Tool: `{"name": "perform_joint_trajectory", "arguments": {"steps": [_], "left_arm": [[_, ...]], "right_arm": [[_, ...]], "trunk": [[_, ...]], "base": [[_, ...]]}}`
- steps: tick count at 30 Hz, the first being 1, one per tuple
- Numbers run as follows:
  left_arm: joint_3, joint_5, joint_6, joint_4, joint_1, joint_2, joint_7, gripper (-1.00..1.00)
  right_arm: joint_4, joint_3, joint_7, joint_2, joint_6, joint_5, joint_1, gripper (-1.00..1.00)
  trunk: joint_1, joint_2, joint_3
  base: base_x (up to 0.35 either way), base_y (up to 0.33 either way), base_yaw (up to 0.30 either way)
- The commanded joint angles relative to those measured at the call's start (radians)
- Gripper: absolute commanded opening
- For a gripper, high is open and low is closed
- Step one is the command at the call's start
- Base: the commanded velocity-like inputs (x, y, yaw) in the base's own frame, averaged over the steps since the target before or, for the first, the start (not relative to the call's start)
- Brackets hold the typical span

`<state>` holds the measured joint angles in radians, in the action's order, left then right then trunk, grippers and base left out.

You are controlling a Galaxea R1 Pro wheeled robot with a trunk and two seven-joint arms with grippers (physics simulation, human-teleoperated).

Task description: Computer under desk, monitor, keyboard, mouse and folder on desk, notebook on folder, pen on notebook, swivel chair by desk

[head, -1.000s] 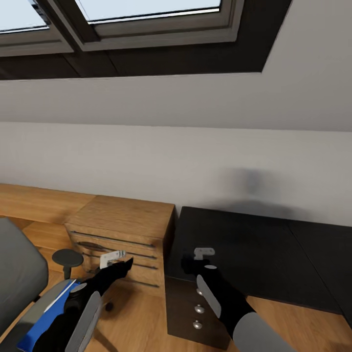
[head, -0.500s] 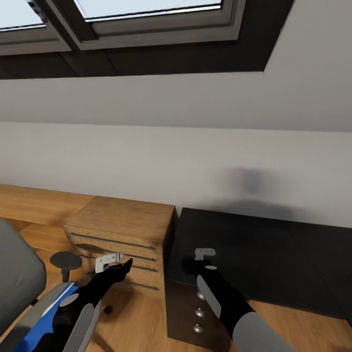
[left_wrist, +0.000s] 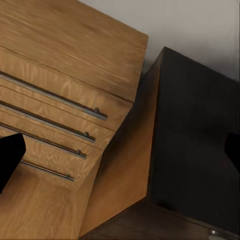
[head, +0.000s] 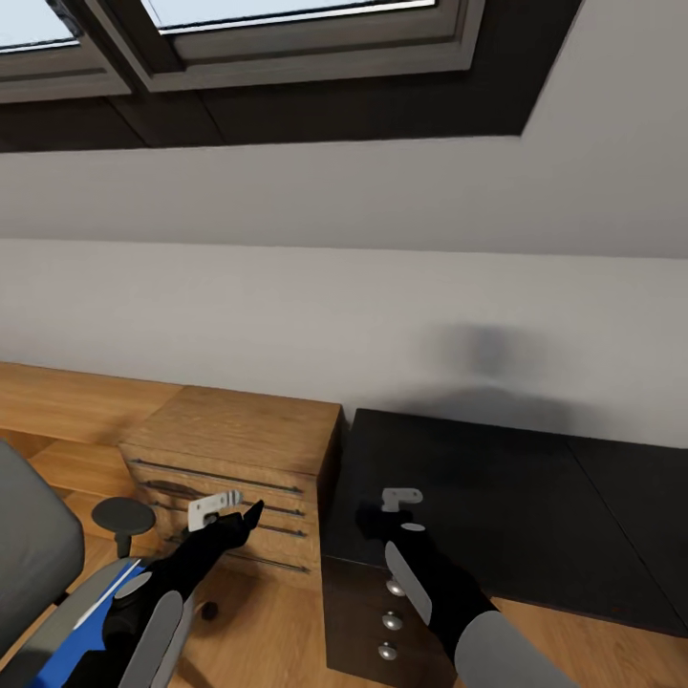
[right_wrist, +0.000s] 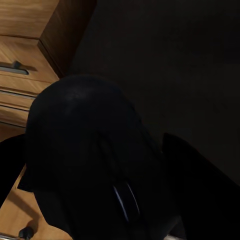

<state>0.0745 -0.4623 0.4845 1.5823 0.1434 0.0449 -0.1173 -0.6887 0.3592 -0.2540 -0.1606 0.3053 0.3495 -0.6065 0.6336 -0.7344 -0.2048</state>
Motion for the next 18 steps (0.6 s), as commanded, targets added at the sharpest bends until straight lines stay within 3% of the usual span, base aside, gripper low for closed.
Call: {"name": "perform_joint_trajectory", "arguments": {"steps": [1,18], "left_arm": [[0.002,-0.014,0.003,0.002,0.001,0.001,-0.01,1.0],[0.003,-0.019,0.003,0.002,0.001,0.001,-0.01,1.0]], "right_arm": [[-0.002,0.005,-0.01,0.0,0.003,0.01,-0.001,-1.0],[-0.002,0.006,-0.01,0.001,0.003,0.01,-0.001,-1.0]], "trunk": [[0.004,-0.009,-0.005],[0.069,-0.128,-0.058]], "base": [[0.0,0.0,0.0],[0.0,0.0,0.0]]}}
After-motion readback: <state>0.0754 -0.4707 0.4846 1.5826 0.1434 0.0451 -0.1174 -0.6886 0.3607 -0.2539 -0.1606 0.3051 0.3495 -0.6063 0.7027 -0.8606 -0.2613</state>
